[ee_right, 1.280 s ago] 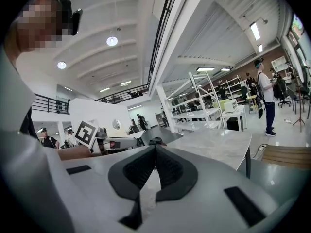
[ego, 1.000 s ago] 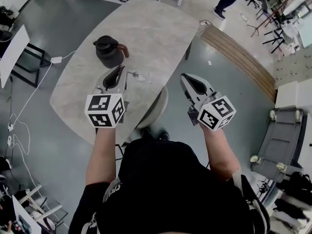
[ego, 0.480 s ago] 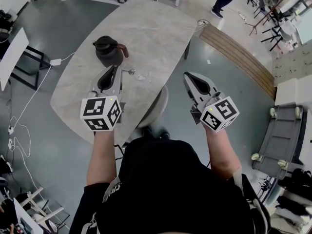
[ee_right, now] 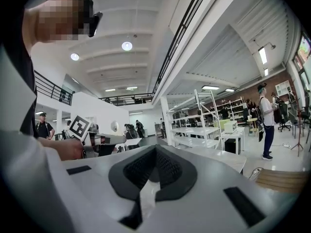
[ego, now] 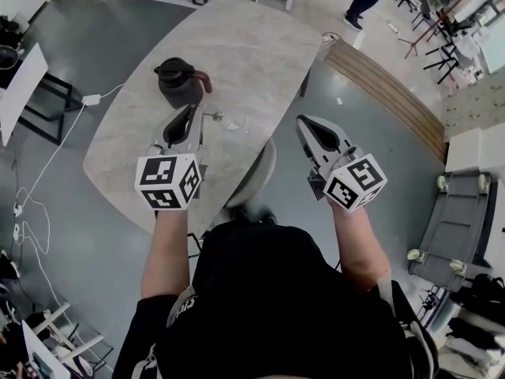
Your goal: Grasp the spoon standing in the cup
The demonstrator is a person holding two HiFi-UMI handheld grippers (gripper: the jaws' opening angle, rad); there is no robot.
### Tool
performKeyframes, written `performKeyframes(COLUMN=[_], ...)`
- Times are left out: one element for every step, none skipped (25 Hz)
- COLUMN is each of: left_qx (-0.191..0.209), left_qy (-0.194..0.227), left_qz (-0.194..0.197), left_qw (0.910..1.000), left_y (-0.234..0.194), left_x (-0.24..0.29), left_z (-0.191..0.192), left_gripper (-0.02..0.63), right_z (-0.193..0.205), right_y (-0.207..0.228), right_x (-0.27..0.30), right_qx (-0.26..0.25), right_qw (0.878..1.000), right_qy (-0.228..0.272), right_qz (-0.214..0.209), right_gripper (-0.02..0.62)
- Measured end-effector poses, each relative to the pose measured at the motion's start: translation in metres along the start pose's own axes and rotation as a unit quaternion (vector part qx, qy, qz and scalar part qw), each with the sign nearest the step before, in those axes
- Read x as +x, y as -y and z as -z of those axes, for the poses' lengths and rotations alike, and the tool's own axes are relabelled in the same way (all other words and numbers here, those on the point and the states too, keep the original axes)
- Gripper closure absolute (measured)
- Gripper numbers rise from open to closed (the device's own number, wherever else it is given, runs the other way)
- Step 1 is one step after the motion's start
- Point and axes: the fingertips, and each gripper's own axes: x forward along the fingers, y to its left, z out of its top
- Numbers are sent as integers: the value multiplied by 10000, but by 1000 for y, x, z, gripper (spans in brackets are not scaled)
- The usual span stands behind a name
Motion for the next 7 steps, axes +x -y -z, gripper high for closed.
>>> performKeyframes(left_qx=[-3, -6, -6, -6, -7, -9, -11], left_qy=[-3, -5, -4, -1, 0, 1, 2], left_qz=[6, 12, 20, 30, 39, 49, 58], left_qw=[10000, 10000, 10000, 10000, 10000, 10000, 10000], left_y=[0, 0, 1, 1, 0, 0, -1], left_x=[1, 1, 2, 3, 4, 4, 5], left_z=[0, 0, 0, 0, 0, 1, 1], left_gripper=[558, 558, 558, 558, 558, 558, 558], right_z=[0, -1, 0, 0, 0, 1, 1], right_y=[0, -1, -1, -1, -1, -1, -1], right_x=[1, 1, 2, 3, 4, 5, 5], right_qx=[3, 7, 11, 14, 15, 16, 16], right_qw=[10000, 10000, 10000, 10000, 10000, 10000, 10000], right_qy=[-12, -23, -31, -35, -39, -44, -49], right_qz=[-8, -14, -19, -22, -24, -25, -26], right_gripper=[604, 604, 604, 604, 604, 604, 604])
